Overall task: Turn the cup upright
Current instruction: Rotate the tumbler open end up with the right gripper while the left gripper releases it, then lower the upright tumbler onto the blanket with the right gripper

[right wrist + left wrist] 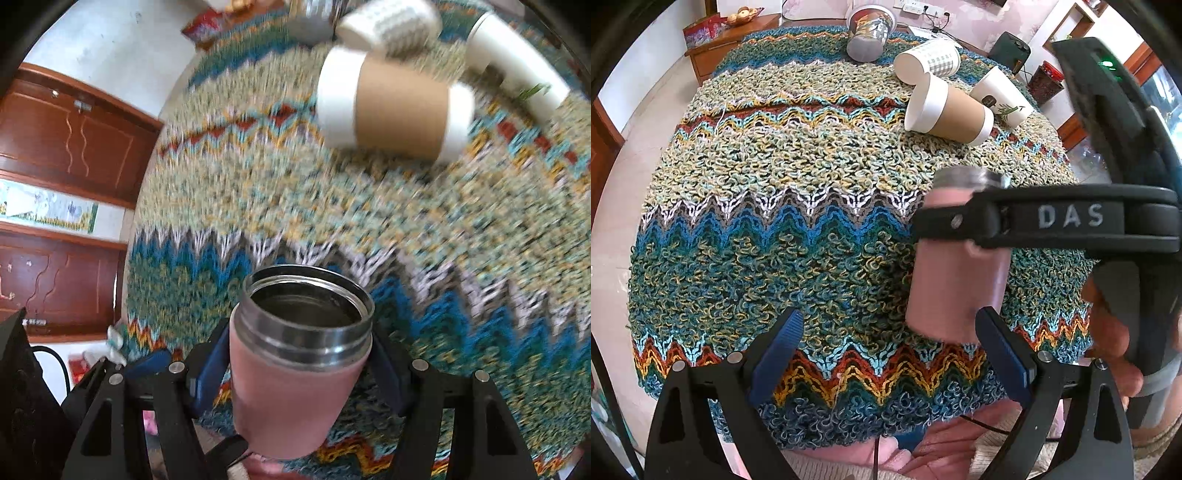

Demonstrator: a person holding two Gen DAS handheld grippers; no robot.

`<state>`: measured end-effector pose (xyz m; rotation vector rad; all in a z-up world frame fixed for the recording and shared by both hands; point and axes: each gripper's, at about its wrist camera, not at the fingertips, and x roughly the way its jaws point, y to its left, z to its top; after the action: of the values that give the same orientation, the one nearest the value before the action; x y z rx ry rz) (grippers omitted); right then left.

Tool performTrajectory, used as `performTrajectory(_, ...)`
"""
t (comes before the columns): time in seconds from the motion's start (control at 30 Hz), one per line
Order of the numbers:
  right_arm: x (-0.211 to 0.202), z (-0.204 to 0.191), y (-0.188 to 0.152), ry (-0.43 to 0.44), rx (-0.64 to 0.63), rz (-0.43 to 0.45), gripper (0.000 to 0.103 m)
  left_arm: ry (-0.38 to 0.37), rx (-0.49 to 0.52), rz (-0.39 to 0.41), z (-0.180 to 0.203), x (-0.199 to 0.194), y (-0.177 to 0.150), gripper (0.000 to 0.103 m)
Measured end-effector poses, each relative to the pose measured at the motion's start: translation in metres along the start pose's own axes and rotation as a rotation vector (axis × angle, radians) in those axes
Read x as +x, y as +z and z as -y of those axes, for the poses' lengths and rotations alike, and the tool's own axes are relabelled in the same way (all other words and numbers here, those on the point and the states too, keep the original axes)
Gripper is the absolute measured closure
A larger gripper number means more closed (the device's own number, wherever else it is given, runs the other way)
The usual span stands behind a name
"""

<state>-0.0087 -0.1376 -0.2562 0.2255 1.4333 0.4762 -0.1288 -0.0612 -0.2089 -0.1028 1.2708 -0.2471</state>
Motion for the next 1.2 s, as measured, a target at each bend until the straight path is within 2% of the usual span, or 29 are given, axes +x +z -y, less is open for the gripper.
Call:
performTrajectory(0.07, -0.01, 0.001, -0.003, -0.033, -0.016, 0.076, 0.033, 0.003, 0.004, 0.01, 0.002, 0.0, 0.001, 0.008)
performTrajectory(0.17, -0.023, -0.001, -0.012, -0.125, -0.07, 0.236, 0.033, 0.007, 0.008, 0.029, 0.002, -0.002, 0.003, 0.008)
performTrajectory(0.33, -0.028, 0.002, -0.028, -0.208, -0.111, 0.427, 0.033, 0.025, 0.01, 0.073, 0.001, -0.006, 0.007, 0.008)
performTrajectory(0.57, -0.045, 0.01, -0.052, -0.312, -0.127, 0.596, 0.034, 0.034, -0.006, 0.088, -0.003, -0.006, 0.008, 0.008)
performTrajectory(0.83, -0.052, 0.014, -0.08, -0.341, -0.168, 0.656, 0.034, 0.039, -0.057, 0.12, -0.015, -0.01, 0.009, 0.008)
performTrajectory(1.0, -0.051, 0.004, -0.095, -0.382, -0.202, 0.669, 0.034, 0.048, -0.073, 0.136, -0.017, -0.013, 0.009, 0.008)
performTrajectory(1.2, -0.054, 0.003, -0.099, -0.388, -0.193, 0.665, 0.034, 0.061, -0.058, 0.159, -0.013, -0.017, 0.008, 0.008)
